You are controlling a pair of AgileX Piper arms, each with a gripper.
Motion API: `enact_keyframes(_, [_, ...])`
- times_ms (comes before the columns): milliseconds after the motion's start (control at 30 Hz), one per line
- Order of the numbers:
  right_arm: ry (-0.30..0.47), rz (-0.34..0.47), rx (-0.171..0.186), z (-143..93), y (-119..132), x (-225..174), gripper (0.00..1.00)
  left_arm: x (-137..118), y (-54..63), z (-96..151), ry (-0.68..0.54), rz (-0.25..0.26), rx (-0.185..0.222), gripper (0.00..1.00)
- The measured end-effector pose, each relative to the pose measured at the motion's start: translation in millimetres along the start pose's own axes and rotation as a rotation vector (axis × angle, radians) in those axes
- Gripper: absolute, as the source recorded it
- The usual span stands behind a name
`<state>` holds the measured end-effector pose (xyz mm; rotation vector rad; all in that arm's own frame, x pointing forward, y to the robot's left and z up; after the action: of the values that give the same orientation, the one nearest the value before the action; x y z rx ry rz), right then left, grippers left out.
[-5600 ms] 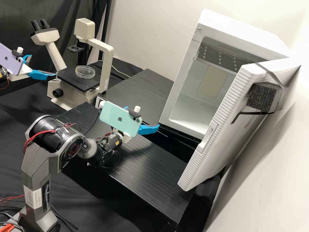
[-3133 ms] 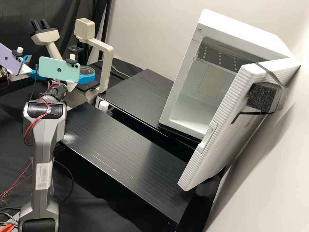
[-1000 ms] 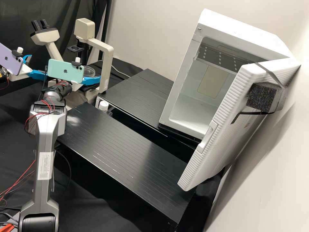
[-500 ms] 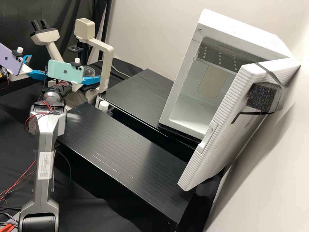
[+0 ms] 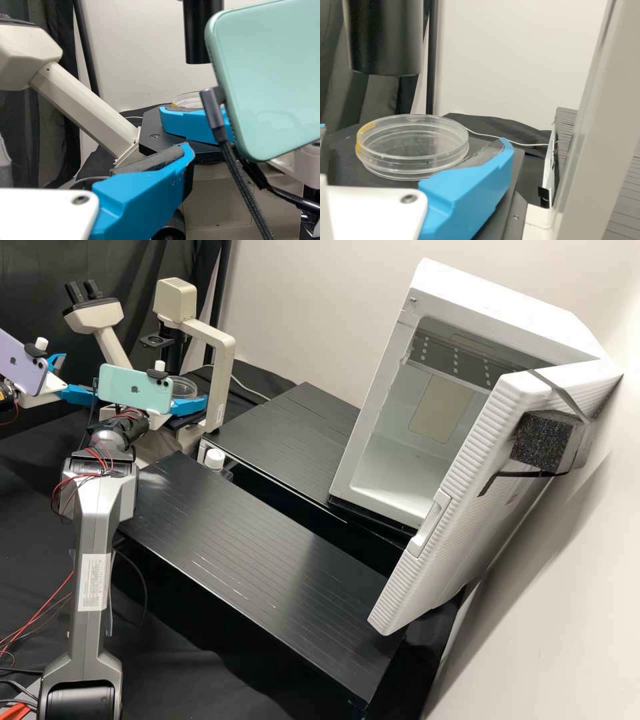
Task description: Move the petri dish to the bench.
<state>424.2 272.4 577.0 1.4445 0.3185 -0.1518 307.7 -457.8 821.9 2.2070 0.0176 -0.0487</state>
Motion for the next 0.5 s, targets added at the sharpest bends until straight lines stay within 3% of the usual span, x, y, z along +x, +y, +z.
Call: enact_keyframes(500, [0.005, -0.006, 0.003, -0.5, -0.6, 0.0, 0.0, 0.0, 0.0, 0.0, 0.0, 0.0, 0.0, 1.0])
